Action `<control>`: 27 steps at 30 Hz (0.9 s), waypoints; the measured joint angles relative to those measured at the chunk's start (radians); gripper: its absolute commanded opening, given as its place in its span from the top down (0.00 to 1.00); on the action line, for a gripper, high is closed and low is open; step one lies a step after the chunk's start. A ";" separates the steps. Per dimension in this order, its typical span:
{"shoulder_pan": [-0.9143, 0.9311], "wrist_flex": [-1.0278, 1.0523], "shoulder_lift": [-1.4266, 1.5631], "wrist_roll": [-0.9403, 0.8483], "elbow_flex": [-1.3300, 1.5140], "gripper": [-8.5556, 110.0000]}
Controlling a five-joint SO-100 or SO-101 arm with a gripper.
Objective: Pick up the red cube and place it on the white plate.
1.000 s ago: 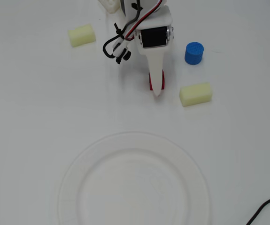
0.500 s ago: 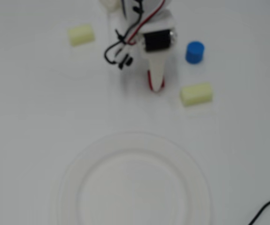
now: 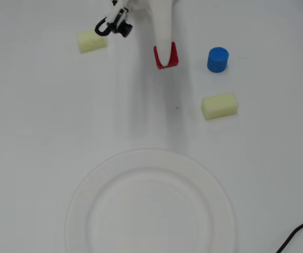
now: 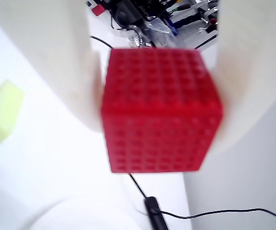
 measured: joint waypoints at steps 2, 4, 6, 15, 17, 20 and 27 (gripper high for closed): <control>0.006 -0.069 0.009 -0.021 0.014 0.93; 0.028 -0.166 -0.011 -0.037 0.032 0.93; 0.054 -0.262 -0.054 -0.041 0.034 0.93; 0.092 -0.531 -0.373 -0.048 -0.031 0.93; 0.103 -0.546 -0.480 -0.002 -0.084 0.93; 0.095 -0.563 -0.626 0.051 -0.167 0.93; 0.086 -0.574 -0.865 0.087 -0.318 0.93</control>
